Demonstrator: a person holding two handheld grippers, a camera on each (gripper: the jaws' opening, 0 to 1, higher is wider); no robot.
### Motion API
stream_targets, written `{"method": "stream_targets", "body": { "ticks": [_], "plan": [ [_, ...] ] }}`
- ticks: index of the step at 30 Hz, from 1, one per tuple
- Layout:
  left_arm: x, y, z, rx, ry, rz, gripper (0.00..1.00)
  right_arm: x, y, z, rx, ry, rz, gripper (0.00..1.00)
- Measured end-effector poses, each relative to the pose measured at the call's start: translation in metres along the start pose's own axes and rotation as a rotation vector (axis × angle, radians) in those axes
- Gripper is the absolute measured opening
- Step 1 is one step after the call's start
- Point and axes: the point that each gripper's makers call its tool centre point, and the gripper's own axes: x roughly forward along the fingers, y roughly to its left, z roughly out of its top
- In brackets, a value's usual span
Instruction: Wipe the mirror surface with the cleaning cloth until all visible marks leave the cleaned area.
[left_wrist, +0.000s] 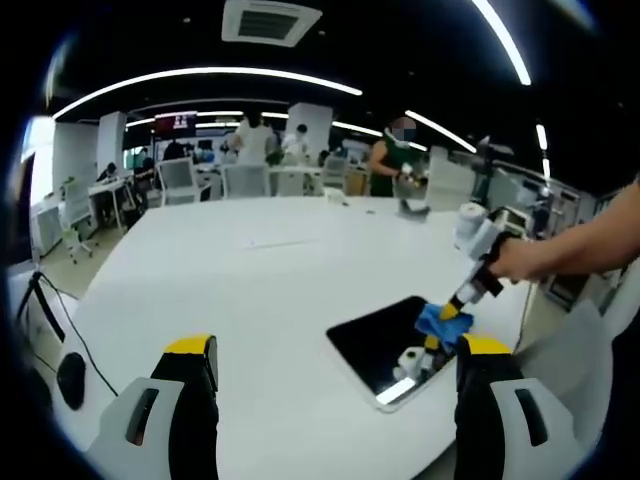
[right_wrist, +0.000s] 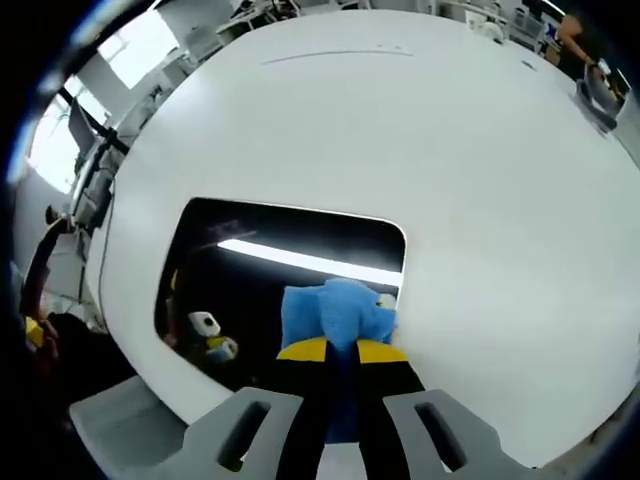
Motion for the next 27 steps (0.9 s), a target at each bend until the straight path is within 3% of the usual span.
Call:
{"method": "stream_targets", "body": {
  "ticks": [16, 22, 24, 27],
  "plan": [
    [-0.014, 0.011, -0.008, 0.036, 0.019, 0.026, 1.00, 0.006, -0.011, 0.027, 0.028, -0.022, -0.026, 0.02],
    [-0.009, 0.007, -0.014, 0.054, 0.026, -0.016, 1.00, 0.007, -0.013, 0.035, 0.030, -0.017, -0.030, 0.02],
    [-0.007, 0.012, -0.019, 0.096, 0.041, 0.000, 1.00, 0.008, -0.014, 0.038, 0.029, -0.016, -0.034, 0.02],
    [-0.003, 0.013, -0.022, 0.079, 0.050, -0.013, 1.00, 0.010, -0.016, 0.043, 0.036, -0.016, -0.036, 0.02]
  ]
}}
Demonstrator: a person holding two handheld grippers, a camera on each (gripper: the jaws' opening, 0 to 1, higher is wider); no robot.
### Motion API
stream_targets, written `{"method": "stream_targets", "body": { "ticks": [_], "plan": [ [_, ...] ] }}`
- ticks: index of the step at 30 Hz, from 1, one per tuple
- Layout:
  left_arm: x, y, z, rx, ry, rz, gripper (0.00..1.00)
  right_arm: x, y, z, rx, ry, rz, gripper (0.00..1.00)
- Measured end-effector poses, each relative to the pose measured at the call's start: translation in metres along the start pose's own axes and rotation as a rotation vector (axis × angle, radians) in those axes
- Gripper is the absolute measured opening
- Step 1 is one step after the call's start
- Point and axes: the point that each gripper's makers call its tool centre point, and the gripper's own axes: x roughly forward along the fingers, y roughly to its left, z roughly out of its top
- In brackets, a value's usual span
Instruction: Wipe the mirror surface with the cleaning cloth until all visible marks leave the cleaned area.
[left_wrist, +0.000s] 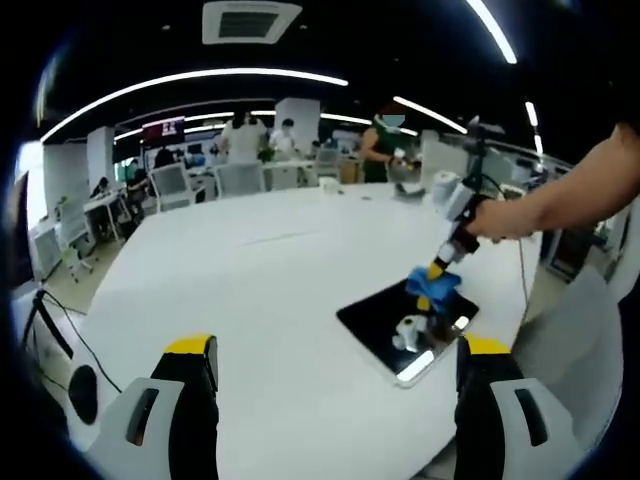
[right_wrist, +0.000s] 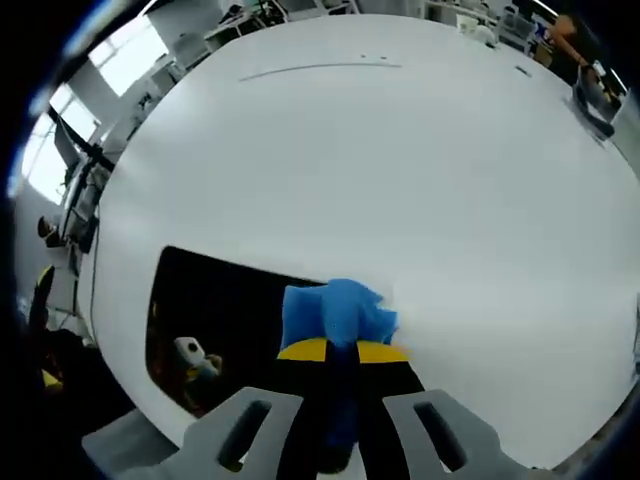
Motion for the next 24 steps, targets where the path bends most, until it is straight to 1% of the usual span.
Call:
{"method": "stream_targets", "body": {
  "ticks": [4, 8, 11, 12, 15, 21, 24],
  "plan": [
    [0.001, 0.000, 0.003, -0.007, -0.004, -0.005, 1.00, 0.003, -0.002, 0.005, -0.001, -0.001, -0.002, 0.02],
    [0.002, -0.001, 0.005, -0.032, -0.001, -0.011, 1.00, 0.005, -0.005, 0.010, 0.007, -0.009, -0.006, 0.03],
    [0.003, -0.001, 0.003, -0.045, 0.003, -0.010, 1.00, 0.007, -0.005, 0.012, 0.001, -0.015, -0.009, 0.03],
    [0.002, -0.002, 0.000, -0.053, 0.023, -0.010, 1.00, 0.008, -0.006, 0.014, 0.001, -0.015, -0.008, 0.03],
    [0.003, -0.001, 0.000, -0.053, 0.017, -0.010, 1.00, 0.009, -0.007, 0.016, -0.003, -0.016, -0.010, 0.03],
    [0.003, 0.001, 0.000, -0.056, 0.014, -0.002, 1.00, 0.007, -0.004, 0.017, -0.006, -0.017, -0.011, 0.03],
    [0.003, 0.001, 0.000, -0.062, 0.013, -0.004, 1.00, 0.005, -0.003, 0.016, 0.013, -0.021, 0.004, 0.03]
  ]
}}
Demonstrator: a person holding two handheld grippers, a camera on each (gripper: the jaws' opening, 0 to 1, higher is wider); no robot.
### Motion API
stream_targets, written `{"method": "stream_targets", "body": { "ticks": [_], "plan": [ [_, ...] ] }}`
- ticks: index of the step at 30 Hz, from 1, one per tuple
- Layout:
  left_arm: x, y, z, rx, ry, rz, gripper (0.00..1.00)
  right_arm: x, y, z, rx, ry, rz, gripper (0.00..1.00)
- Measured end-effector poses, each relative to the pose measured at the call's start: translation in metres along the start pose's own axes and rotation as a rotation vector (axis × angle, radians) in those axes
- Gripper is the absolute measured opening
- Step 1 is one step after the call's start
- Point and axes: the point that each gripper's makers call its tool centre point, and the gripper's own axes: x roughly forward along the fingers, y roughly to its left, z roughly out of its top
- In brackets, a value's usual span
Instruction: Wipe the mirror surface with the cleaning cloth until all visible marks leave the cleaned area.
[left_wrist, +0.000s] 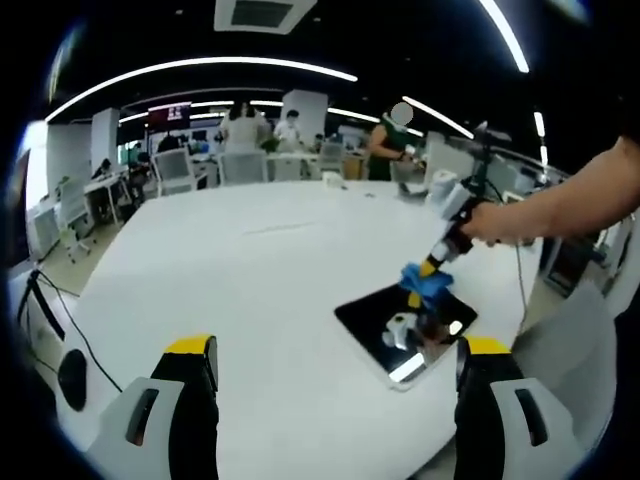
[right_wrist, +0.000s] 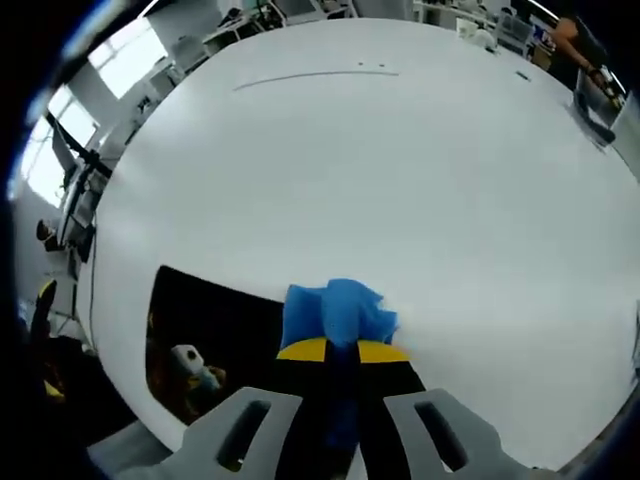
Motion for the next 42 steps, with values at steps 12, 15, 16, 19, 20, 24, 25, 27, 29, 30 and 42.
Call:
{"method": "stream_targets", "body": {
  "ticks": [12, 15, 16, 19, 20, 24, 25, 27, 29, 30, 42],
  "plan": [
    [0.000, 0.003, 0.008, 0.007, -0.006, -0.005, 1.00, -0.021, -0.001, 0.018, -0.009, -0.047, 0.019, 0.04],
    [0.002, 0.004, 0.009, 0.011, -0.005, -0.006, 1.00, -0.028, -0.004, 0.019, -0.013, -0.058, 0.021, 0.04],
    [0.002, 0.004, 0.009, 0.011, -0.002, -0.007, 1.00, -0.030, -0.005, 0.020, -0.009, -0.071, 0.027, 0.04],
    [0.005, 0.003, 0.007, 0.002, 0.003, -0.013, 1.00, -0.035, -0.011, 0.017, -0.004, -0.073, 0.023, 0.04],
    [0.005, 0.002, 0.006, 0.002, 0.004, -0.015, 1.00, -0.036, -0.013, 0.016, -0.003, -0.074, 0.022, 0.04],
    [0.008, -0.002, 0.009, 0.014, -0.004, -0.026, 1.00, -0.041, -0.024, 0.012, 0.005, -0.075, 0.013, 0.04],
    [0.008, -0.003, 0.009, 0.012, -0.005, -0.028, 1.00, -0.042, -0.026, 0.011, 0.007, -0.077, 0.010, 0.04],
    [0.010, -0.003, 0.010, 0.006, -0.006, -0.029, 1.00, -0.043, -0.033, 0.009, 0.007, -0.076, 0.007, 0.04],
    [0.012, -0.003, 0.010, 0.012, -0.007, -0.032, 1.00, -0.045, -0.040, 0.005, 0.002, -0.077, 0.002, 0.04],
    [0.013, -0.004, 0.010, 0.013, -0.007, -0.036, 1.00, -0.047, -0.046, 0.002, -0.001, -0.076, -0.011, 0.04],
    [0.015, -0.002, 0.009, 0.004, -0.008, -0.024, 1.00, -0.035, -0.092, -0.032, 0.053, -0.037, -0.043, 0.05]
  ]
}}
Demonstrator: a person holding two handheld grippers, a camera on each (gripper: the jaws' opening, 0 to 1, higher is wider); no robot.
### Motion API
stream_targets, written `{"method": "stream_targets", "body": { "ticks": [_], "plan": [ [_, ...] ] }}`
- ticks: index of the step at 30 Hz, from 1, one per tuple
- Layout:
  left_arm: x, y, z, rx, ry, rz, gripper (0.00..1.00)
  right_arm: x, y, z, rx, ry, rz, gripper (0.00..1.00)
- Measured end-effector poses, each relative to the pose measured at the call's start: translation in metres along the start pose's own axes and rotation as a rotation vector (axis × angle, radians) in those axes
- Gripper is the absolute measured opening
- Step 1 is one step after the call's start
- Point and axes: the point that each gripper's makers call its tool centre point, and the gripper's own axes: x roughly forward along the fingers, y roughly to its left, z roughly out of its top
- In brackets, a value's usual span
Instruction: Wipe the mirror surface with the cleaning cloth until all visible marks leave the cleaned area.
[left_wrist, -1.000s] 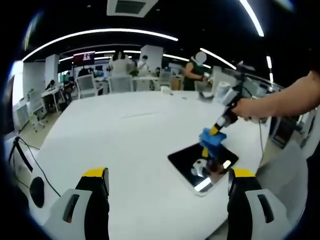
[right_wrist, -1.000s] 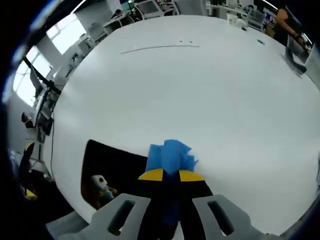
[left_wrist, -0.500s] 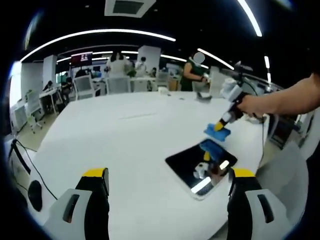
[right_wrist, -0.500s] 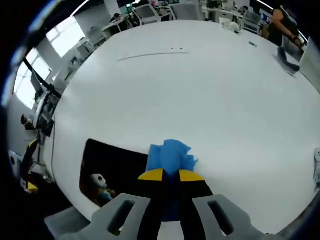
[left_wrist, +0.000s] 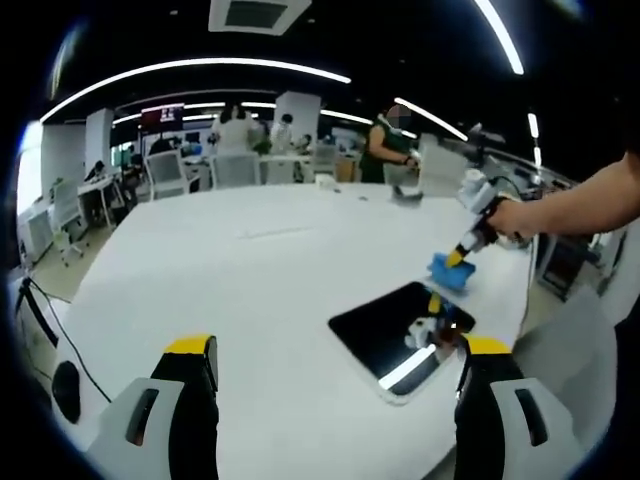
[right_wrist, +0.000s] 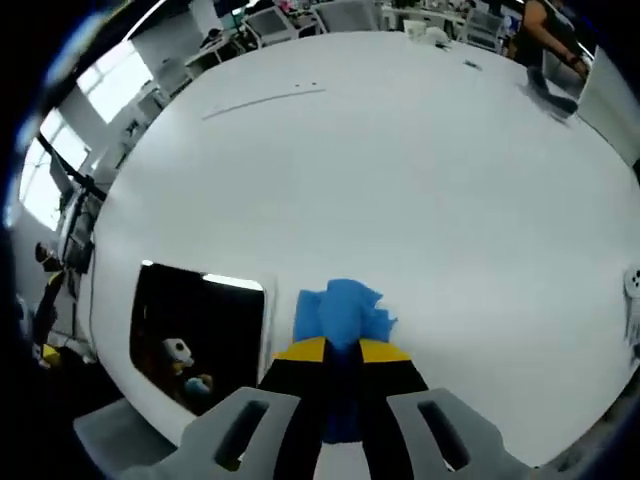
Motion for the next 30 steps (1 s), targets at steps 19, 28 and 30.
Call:
{"method": "stream_targets", "body": {
  "ticks": [19, 28, 30],
  "plan": [
    [0.001, 0.007, 0.005, -0.015, -0.013, 0.012, 1.00, 0.015, -0.009, -0.017, -0.312, -0.005, -0.100, 0.09],
    [0.000, 0.001, 0.011, -0.015, -0.028, 0.006, 1.00, 0.008, 0.002, -0.015, -0.111, -0.137, 0.019, 0.26],
    [-0.001, 0.001, 0.013, -0.021, -0.028, 0.006, 1.00, -0.002, 0.004, -0.003, -0.109, -0.232, 0.049, 0.28]
  ]
}}
